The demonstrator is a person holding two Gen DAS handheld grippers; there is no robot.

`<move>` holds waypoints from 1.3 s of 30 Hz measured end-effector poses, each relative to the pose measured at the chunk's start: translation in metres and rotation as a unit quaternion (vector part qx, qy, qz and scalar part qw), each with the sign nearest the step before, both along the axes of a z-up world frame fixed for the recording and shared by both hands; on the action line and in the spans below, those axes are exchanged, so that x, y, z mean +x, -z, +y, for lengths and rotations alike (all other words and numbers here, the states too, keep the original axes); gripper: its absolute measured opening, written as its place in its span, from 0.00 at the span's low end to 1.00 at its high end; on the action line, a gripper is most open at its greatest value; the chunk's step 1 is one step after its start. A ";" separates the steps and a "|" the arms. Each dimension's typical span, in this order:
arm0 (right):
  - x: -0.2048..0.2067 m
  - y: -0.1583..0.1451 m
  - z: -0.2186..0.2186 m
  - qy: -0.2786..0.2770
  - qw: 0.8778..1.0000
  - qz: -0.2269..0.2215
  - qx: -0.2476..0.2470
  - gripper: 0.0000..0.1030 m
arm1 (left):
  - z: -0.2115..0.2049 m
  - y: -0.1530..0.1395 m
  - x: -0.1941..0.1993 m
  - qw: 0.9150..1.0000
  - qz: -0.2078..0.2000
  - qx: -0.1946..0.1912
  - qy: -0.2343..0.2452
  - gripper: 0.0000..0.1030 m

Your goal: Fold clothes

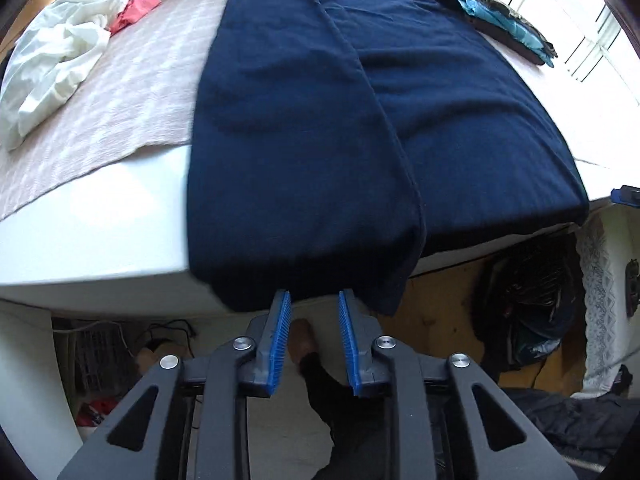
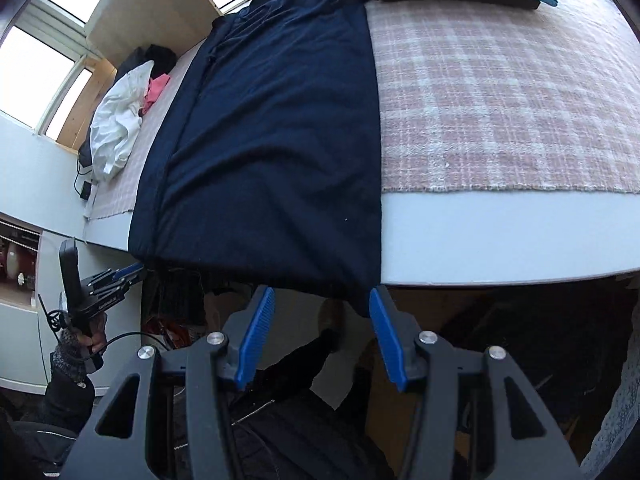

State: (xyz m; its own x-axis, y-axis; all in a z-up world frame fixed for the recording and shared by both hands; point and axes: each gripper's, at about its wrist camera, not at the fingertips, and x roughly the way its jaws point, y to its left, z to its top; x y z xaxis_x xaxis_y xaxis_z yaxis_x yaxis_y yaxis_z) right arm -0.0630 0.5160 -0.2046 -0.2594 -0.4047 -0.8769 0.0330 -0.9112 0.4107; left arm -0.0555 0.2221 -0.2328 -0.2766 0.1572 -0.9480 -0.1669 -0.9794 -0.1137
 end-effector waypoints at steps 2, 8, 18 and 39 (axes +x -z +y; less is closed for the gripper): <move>-0.001 -0.002 -0.001 -0.007 1.000 0.003 -0.003 0.48 | 0.009 0.006 -0.004 1.000 -0.004 0.006 0.005 0.22; -0.001 -0.001 0.004 -0.001 1.000 0.006 -0.020 0.48 | 0.044 0.015 -0.008 0.999 -0.009 0.016 0.043 0.22; -0.012 -0.036 0.034 0.040 0.996 0.038 -0.068 0.48 | 0.048 -0.065 -0.007 0.996 0.009 0.047 0.073 0.26; -0.176 -0.106 0.006 0.054 0.993 0.103 0.023 0.48 | 0.120 -0.160 -0.222 0.972 0.073 0.022 0.223 0.39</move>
State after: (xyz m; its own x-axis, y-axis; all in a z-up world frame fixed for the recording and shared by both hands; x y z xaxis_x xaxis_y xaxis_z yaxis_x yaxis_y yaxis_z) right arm -0.2388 0.5221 -0.0985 -0.4745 -0.3264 -0.8175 0.0136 -0.9313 0.3640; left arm -0.2771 0.3420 -0.0728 -0.3027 0.3326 -0.8932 -0.5912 -0.8006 -0.0977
